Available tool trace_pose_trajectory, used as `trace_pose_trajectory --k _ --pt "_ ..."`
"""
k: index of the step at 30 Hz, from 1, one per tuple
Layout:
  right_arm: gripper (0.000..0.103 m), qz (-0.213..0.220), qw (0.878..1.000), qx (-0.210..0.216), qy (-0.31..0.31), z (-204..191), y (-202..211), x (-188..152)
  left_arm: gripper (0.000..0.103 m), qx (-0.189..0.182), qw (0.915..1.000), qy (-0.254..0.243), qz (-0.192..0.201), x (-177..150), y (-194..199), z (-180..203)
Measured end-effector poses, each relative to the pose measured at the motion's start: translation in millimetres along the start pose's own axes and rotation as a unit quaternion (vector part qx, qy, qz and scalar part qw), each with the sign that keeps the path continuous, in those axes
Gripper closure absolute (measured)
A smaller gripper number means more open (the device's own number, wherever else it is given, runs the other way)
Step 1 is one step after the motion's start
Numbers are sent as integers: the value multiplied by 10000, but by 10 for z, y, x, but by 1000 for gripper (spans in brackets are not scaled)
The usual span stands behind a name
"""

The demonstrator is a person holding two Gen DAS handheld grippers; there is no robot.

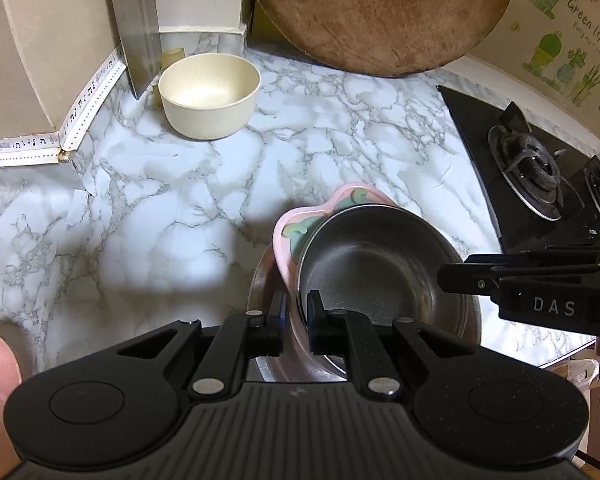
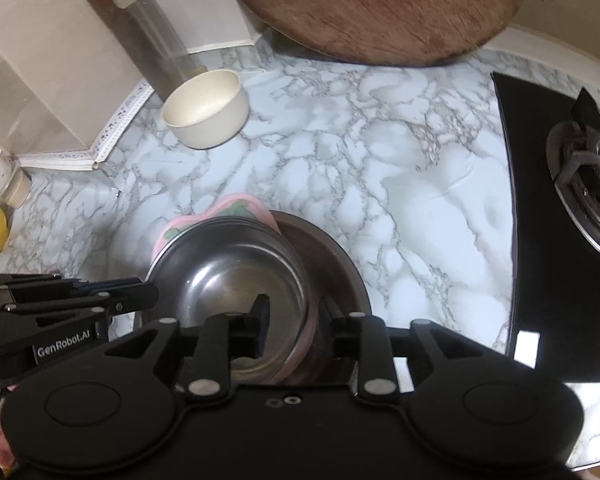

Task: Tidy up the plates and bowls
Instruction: 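Lower the pink pot into the steel bowl and open both tools, then move both tools to the cream bowl and close them on its rim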

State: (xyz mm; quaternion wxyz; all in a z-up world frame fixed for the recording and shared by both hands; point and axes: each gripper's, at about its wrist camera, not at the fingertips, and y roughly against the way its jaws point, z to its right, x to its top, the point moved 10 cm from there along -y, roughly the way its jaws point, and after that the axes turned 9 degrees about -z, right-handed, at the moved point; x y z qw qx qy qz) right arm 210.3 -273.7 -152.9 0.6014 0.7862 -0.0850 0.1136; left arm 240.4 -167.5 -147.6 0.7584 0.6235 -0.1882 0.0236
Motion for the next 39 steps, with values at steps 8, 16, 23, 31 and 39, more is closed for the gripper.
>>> trace_pose_trajectory --k 8,16,23,31,39 --pt "61 196 9990 39 403 -196 207 69 91 -2 9994 -104 322 51 243 9" --pt "53 497 9961 84 724 -409 406 306 48 164 9967 80 793 246 492 -148" --pt "36 774 9925 2 950 -526 480 608 42 399 9939 330 972 516 601 -426" --pt "8 1032 9888 5 1076 -591 444 962 25 612 9872 631 1334 843 651 -742" --pt "0 881 9920 105 897 -560 167 1353 25 665 9875 774 1202 1050 363 -890"
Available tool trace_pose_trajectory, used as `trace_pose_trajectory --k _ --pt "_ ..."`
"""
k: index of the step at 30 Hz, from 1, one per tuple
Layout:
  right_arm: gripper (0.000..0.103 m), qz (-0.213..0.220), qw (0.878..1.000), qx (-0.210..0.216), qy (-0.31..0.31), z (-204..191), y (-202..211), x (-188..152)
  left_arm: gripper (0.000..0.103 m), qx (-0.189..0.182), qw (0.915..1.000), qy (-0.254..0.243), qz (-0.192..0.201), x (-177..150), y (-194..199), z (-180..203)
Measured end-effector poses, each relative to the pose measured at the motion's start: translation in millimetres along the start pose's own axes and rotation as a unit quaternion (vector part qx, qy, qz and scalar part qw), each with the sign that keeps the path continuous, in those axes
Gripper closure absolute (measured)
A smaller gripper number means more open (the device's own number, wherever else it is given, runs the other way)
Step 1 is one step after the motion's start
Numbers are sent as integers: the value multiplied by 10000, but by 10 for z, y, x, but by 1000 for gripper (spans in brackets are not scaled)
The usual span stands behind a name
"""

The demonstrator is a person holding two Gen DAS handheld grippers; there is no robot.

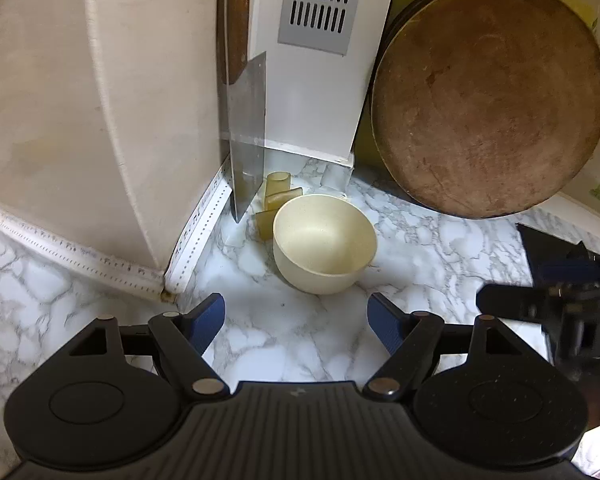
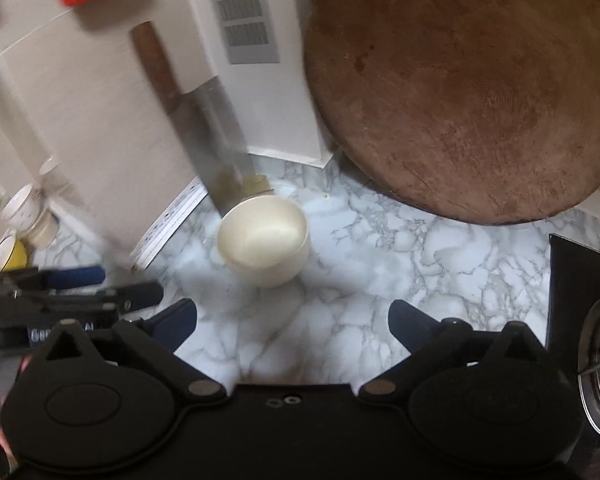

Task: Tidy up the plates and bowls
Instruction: 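Move both tools to the cream bowl and close them on its rim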

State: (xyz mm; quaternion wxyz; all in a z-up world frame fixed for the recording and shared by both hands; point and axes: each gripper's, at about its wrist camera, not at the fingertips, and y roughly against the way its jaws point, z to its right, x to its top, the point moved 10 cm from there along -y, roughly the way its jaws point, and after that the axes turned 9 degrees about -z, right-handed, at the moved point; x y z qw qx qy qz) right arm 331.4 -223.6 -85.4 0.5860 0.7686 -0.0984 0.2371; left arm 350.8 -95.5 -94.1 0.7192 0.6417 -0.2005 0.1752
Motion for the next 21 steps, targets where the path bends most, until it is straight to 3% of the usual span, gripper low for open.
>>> trace_pose_trajectory --k 2,11,21 --pt "0 -25 10000 -12 -65 58 -93 102 25 173 9998 0 42 60 -87 -19" --pt "3 -238 9987 62 -448 245 -626 521 25 217 9990 399 2 378 -525 -21" --pt "10 -511 9970 71 -574 325 -1152 737 25 239 9970 707 -221 523 -938 110"
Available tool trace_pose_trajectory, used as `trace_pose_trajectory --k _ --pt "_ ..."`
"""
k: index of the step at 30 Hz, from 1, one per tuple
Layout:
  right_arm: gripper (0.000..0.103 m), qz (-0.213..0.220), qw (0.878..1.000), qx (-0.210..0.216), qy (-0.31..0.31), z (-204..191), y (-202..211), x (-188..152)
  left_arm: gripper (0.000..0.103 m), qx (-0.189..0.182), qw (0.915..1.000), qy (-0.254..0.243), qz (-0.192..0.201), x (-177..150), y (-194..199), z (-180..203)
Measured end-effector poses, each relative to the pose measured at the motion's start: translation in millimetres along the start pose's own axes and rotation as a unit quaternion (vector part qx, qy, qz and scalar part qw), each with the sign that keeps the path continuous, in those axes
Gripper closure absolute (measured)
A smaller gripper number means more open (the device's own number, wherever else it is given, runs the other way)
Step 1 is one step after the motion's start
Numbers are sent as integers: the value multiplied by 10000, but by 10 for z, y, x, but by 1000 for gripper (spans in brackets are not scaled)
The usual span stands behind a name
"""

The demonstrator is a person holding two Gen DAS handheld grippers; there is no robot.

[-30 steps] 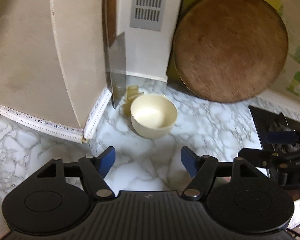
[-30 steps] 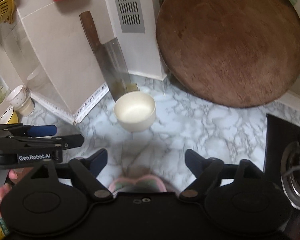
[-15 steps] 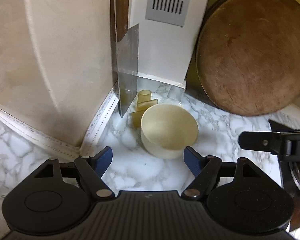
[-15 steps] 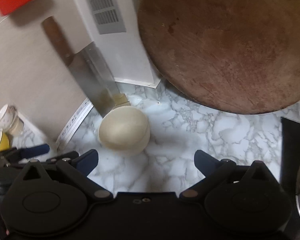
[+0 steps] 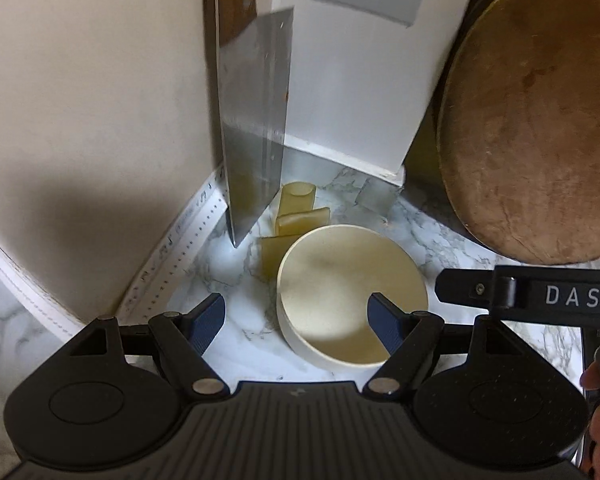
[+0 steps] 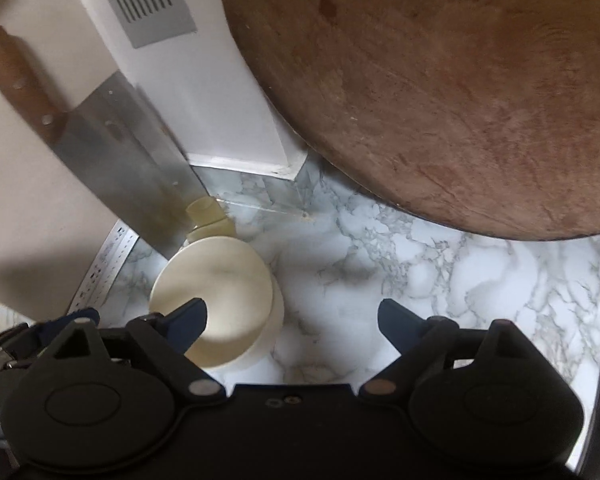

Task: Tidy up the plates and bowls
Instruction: 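Move both tools to the cream bowl and close them on its rim, then lift the cream bowl with both tools and carry it over the pink pot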

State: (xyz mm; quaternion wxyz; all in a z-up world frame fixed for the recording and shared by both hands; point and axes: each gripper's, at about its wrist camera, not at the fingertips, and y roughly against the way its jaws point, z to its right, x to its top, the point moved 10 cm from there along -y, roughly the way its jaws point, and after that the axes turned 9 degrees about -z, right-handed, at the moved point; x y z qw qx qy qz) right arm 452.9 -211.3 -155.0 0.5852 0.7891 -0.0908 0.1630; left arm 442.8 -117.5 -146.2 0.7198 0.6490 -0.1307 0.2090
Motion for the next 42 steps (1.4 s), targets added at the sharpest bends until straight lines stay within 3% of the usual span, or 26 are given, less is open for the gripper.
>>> trace_pose_trajectory --k 4,7,13,15,17,21,26,42 --pt "14 -78 9999 15 -105 41 -205 80 25 32 9999 85 -82 18 -144 3" --pt "25 -187 9997 0 -123 94 -349 93 26 144 9998 99 -78 29 -215 -7" --pt "44 -310 9994 82 -127 101 -511 87 56 -4 9989 345 -319 21 -379 -27" --pt "52 -356 9992 147 -116 83 -534 76 70 -37 9986 394 -362 21 -416 -25" --pt "60 -397 9991 159 -65 63 -552 68 73 -37 9985 390 -374 18 -433 -18" --pt "79 -474 9985 264 -41 29 -574 33 91 1 9987 342 -374 10 -449 -10" --pt "91 -479 9986 203 31 10 -562 -10 93 100 9990 277 -337 -13 -425 -11" --pt "94 -264 9996 -29 30 -26 -140 -165 95 23 9998 -48 -214 -155 -60 78"
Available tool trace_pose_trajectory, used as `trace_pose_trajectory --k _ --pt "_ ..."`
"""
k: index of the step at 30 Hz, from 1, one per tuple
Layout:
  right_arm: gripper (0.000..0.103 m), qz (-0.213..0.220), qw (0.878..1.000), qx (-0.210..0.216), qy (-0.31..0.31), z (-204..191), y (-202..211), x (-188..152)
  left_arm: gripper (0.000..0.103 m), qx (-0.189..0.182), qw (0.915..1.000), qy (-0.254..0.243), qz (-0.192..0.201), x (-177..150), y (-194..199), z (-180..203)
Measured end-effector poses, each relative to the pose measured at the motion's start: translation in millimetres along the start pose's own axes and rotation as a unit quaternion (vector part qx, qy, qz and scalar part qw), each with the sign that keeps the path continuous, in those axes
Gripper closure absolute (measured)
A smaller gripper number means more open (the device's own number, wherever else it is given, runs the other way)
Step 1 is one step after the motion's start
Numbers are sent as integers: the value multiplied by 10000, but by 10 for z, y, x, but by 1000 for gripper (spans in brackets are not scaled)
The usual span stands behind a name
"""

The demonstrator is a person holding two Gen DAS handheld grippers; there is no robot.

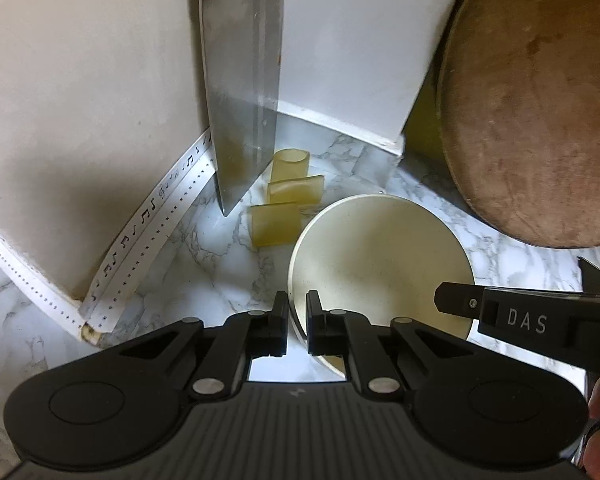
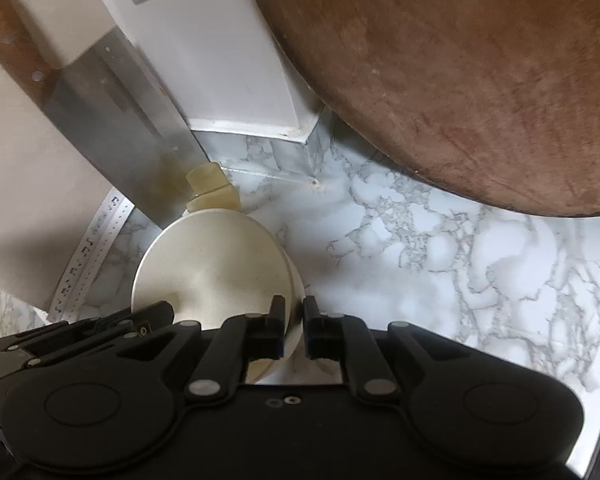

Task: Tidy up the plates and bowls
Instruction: 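Lift the cream bowl with both tools and carry it over the pink pot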

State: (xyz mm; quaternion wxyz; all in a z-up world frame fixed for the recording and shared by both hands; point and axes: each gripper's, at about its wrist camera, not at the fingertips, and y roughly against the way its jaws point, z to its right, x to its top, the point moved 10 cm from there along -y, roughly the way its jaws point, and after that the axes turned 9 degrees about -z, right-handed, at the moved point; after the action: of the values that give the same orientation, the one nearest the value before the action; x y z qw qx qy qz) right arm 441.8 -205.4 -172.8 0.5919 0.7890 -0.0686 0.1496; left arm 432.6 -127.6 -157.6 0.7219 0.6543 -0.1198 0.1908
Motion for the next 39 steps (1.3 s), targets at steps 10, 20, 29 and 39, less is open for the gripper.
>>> trace_pose_trajectory --k 10,20,29,39 --pt "93 219 9996 -116 126 -98 548 -282 95 -199 9993 -281 171 -234 558 84" --pt "93 383 9989 -163 194 -200 1026 -692 95 -153 9974 -679 205 -591 963 183" --pt "93 457 9984 -301 129 -188 1324 -1111 95 -218 9944 -1013 222 -950 1286 289" --pt "93 434 9983 -379 -88 -73 1509 -1520 95 -316 9901 -1363 108 -1302 1420 451"
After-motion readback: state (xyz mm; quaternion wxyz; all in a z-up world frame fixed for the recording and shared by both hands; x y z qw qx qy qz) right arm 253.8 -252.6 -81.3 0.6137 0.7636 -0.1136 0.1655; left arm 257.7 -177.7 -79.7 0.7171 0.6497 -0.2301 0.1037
